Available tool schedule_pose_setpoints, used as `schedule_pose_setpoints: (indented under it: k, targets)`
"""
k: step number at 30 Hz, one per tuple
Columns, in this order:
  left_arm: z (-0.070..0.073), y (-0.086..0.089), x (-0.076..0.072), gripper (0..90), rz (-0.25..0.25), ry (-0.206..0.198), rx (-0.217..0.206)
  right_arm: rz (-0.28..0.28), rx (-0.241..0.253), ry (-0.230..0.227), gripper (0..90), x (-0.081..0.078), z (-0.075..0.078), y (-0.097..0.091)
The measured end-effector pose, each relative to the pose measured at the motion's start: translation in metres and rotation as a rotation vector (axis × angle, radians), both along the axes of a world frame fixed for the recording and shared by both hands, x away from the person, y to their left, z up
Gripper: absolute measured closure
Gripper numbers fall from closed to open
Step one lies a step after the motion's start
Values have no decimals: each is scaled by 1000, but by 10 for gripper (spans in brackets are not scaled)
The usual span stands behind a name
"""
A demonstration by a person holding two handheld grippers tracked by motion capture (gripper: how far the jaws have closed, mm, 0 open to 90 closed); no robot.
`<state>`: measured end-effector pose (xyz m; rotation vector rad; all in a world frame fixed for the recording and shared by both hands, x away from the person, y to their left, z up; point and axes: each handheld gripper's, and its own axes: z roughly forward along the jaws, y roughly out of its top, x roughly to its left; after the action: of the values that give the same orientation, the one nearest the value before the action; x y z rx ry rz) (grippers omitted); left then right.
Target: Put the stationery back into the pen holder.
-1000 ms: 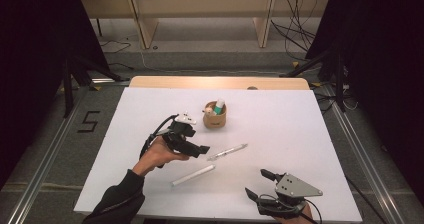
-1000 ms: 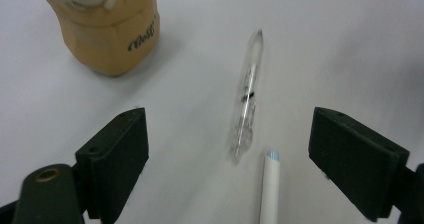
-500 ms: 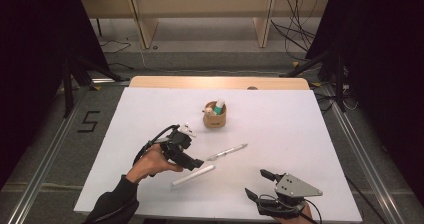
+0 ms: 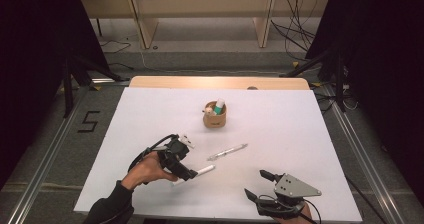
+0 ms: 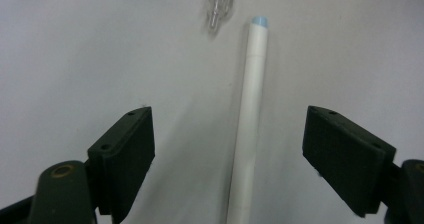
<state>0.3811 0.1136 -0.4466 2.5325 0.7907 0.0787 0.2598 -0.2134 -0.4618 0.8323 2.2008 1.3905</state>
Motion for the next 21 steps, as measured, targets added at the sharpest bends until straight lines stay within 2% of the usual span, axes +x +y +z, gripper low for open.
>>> schedule_pose_setpoints:
  k: [8, 13, 17, 21]
  targets:
    - [-4, 4, -4, 293, -19, 28, 50, 3, -2, -1, 268, 0, 0, 1]
    - [-8, 4, -7, 398, -25, 44, 80, 6, -6, 1, 268, 0, 0, 1]
    - [-11, 4, -8, 462, -53, 60, 102, 7, -8, 2, 268, 0, 0, 1]
    - [-15, 2, -10, 517, -56, 73, 122, 8, -8, 1, 268, 0, -1, 2]
